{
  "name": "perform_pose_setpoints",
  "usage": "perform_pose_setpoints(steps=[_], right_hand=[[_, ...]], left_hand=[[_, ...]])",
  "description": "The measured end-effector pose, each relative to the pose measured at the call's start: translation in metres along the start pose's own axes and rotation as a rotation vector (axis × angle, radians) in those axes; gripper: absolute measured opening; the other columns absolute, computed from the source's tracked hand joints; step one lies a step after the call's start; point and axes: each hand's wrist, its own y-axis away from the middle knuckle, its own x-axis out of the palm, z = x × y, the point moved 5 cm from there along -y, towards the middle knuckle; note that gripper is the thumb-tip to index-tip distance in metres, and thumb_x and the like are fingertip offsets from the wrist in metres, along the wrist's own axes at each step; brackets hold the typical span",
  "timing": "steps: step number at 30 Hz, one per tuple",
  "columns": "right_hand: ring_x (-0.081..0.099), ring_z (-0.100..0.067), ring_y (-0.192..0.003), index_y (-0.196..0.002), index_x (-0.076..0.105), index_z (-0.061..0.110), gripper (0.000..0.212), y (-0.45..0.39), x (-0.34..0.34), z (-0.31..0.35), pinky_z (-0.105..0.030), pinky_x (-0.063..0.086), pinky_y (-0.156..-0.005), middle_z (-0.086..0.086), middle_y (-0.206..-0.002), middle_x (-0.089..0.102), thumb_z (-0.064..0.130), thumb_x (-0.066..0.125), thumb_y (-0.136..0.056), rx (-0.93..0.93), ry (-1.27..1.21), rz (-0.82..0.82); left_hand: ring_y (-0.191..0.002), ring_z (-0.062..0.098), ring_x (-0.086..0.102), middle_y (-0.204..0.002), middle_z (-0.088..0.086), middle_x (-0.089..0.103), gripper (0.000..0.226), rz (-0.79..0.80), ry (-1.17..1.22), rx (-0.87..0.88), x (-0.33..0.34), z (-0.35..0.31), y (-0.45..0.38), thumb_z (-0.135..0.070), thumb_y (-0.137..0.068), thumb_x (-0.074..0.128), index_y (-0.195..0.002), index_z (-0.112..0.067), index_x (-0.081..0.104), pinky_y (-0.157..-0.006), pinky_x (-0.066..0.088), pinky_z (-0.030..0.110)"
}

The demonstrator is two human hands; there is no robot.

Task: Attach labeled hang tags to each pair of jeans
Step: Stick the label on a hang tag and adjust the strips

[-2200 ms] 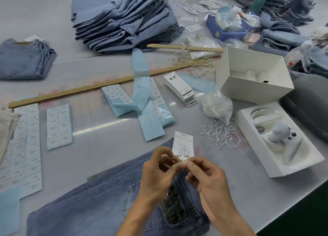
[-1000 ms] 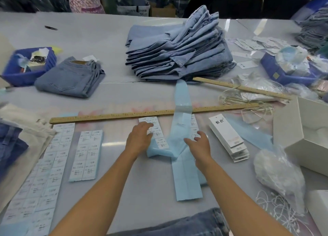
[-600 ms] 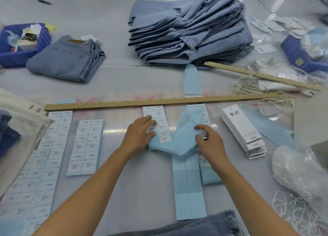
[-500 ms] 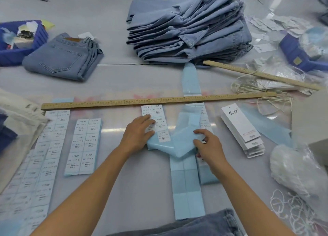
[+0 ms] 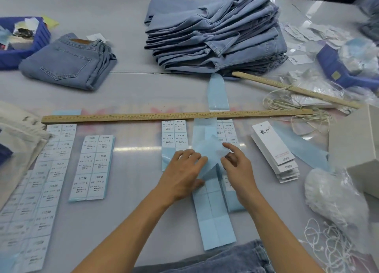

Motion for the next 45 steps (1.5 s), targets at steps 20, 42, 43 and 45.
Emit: perform_pose_setpoints(steps=[20, 42, 43, 45], right_hand=[[0.052, -0.010, -0.125, -0.149, 0.036, 0.040, 0.056, 0.030, 0.082, 0.009, -0.030, 0.050, -0.100, 0.010, -0.139, 0.050, 0.033, 0.061, -0.099, -0.025, -0.036, 0.032], [0.061, -0.013, -0.100, -0.153, 0.025, 0.043, 0.062, 0.119, 0.038, -0.015, -0.032, 0.048, -0.085, 0.007, -0.108, 0.066, 0.067, 0.035, -0.097, 0.174, 0.779, 0.212], [0.060, -0.008, -0.095, -0.151, 0.031, 0.044, 0.057, 0.116, 0.037, -0.012, -0.030, 0.045, -0.080, 0.012, -0.104, 0.063, 0.064, 0.036, -0.098, 0.155, 0.772, 0.203], [0.057, 0.000, -0.086, -0.142, 0.041, 0.045, 0.046, 0.114, 0.034, -0.006, -0.026, 0.041, -0.074, 0.016, -0.096, 0.060, 0.060, 0.041, -0.098, 0.131, 0.755, 0.173]], left_hand=[[-0.118, 0.009, 0.057, -0.121, -0.002, 0.069, 0.049, -0.555, 0.961, -0.708, -0.015, 0.044, 0.059, 0.024, -0.079, 0.048, -0.097, -0.013, 0.075, -0.096, 0.045, 0.006], [-0.150, 0.028, 0.022, -0.164, 0.001, 0.027, 0.047, 0.039, -0.010, -0.388, 0.028, 0.085, -0.021, -0.045, -0.103, 0.033, -0.149, -0.034, 0.037, -0.119, 0.020, 0.052], [-0.150, 0.030, 0.021, -0.165, 0.002, 0.026, 0.051, 0.069, -0.032, -0.418, 0.030, 0.086, -0.019, -0.049, -0.102, 0.030, -0.150, -0.032, 0.035, -0.118, 0.021, 0.054], [-0.150, 0.035, 0.020, -0.165, 0.006, 0.023, 0.056, 0.105, -0.076, -0.480, 0.032, 0.089, -0.012, -0.052, -0.102, 0.028, -0.152, -0.029, 0.031, -0.117, 0.021, 0.057]])
